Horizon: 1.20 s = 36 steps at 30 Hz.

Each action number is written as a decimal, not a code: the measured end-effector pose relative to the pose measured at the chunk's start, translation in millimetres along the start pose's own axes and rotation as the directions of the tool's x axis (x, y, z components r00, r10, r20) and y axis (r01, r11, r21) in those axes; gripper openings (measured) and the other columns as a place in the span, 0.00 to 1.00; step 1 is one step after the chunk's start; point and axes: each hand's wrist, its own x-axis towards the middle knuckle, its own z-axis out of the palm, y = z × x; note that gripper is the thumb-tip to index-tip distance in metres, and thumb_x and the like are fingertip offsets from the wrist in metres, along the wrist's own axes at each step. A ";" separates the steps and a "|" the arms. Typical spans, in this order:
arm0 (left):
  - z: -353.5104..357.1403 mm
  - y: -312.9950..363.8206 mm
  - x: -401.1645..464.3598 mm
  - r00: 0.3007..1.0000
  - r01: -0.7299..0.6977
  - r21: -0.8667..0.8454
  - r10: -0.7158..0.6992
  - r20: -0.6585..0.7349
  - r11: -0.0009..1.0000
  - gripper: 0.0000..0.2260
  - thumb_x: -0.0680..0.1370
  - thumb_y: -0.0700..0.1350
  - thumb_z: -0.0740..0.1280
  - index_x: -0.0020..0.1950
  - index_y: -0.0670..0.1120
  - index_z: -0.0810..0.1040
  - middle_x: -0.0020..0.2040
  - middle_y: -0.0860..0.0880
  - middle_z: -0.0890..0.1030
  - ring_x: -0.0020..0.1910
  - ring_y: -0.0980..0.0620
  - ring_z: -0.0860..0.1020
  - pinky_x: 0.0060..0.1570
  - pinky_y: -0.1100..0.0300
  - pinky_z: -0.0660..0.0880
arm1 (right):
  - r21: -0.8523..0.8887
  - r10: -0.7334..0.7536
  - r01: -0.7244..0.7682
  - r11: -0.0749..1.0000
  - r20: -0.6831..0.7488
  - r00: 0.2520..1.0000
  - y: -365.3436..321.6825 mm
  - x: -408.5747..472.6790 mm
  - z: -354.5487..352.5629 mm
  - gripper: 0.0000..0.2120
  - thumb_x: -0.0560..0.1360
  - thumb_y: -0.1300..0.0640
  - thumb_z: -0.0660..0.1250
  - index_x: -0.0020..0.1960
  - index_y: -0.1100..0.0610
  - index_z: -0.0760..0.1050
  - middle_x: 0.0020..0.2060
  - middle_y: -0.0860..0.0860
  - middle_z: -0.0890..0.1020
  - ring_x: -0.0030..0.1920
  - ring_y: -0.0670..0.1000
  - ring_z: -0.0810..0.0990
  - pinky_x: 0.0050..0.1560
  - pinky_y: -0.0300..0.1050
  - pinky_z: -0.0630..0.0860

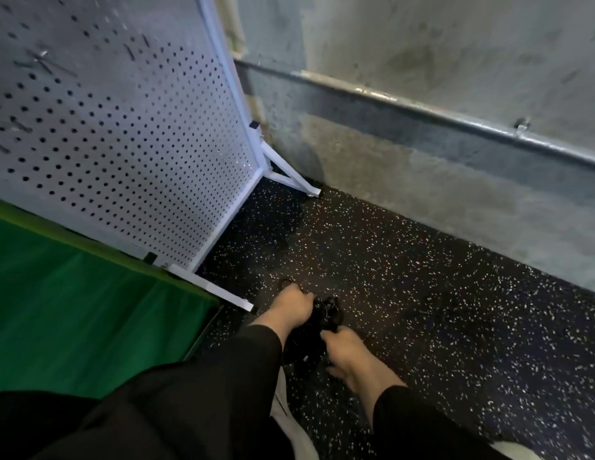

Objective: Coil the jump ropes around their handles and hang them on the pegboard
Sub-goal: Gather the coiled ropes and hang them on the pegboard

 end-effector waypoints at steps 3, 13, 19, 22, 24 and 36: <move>13.8 -8.0 6.8 0.999 0.030 -0.009 -0.030 0.022 1.000 0.17 0.85 0.43 0.57 0.69 0.35 0.73 0.69 0.37 0.76 0.68 0.39 0.74 0.63 0.55 0.70 | 0.105 0.040 -0.040 0.994 0.008 0.999 2.5 4.6 7.2 0.03 0.84 0.56 0.58 0.57 0.51 0.69 0.51 0.53 0.79 0.52 0.54 0.80 0.63 0.58 0.78; 6.4 -4.1 -8.1 0.999 0.039 -0.120 -0.040 -0.005 0.992 0.17 0.83 0.48 0.57 0.55 0.38 0.80 0.57 0.41 0.81 0.60 0.41 0.78 0.57 0.55 0.73 | 0.164 -0.154 0.168 0.972 -0.093 0.984 -3.2 3.0 17.7 0.10 0.79 0.53 0.67 0.59 0.55 0.77 0.49 0.54 0.85 0.49 0.54 0.84 0.48 0.49 0.81; -31.7 34.4 -40.4 0.967 -0.154 -0.361 0.064 -0.248 0.920 0.21 0.84 0.54 0.60 0.36 0.43 0.76 0.37 0.46 0.79 0.42 0.45 0.78 0.44 0.53 0.72 | 0.301 -0.302 0.402 0.865 -0.327 0.895 -42.9 -27.0 10.5 0.24 0.72 0.50 0.76 0.64 0.53 0.71 0.53 0.51 0.82 0.52 0.52 0.83 0.58 0.54 0.81; -61.5 62.6 -60.9 0.915 -0.312 -0.416 0.153 -0.372 0.854 0.20 0.83 0.53 0.63 0.41 0.39 0.81 0.41 0.44 0.84 0.44 0.43 0.81 0.50 0.50 0.77 | 0.277 -0.389 0.548 0.790 -0.466 0.795 -84.4 -54.2 -2.0 0.27 0.72 0.50 0.77 0.66 0.53 0.70 0.58 0.52 0.80 0.56 0.53 0.81 0.62 0.56 0.78; -87.3 81.8 -82.0 0.884 -0.403 -0.479 0.198 -0.423 0.780 0.16 0.82 0.52 0.64 0.43 0.45 0.84 0.44 0.46 0.86 0.48 0.46 0.83 0.56 0.49 0.79 | 0.198 -0.478 0.638 0.744 -0.510 0.715 -114.4 -80.8 -14.9 0.37 0.71 0.50 0.77 0.75 0.56 0.65 0.65 0.54 0.78 0.64 0.53 0.78 0.68 0.53 0.74; -202.3 150.8 -208.3 0.746 -0.658 -0.681 0.399 -0.534 0.320 0.18 0.86 0.56 0.57 0.50 0.52 0.85 0.47 0.52 0.87 0.46 0.56 0.83 0.50 0.57 0.77 | -0.196 -0.869 0.915 0.354 -0.432 0.243 -230.4 -261.8 -48.8 0.27 0.70 0.52 0.79 0.61 0.45 0.67 0.51 0.38 0.78 0.55 0.44 0.79 0.51 0.36 0.73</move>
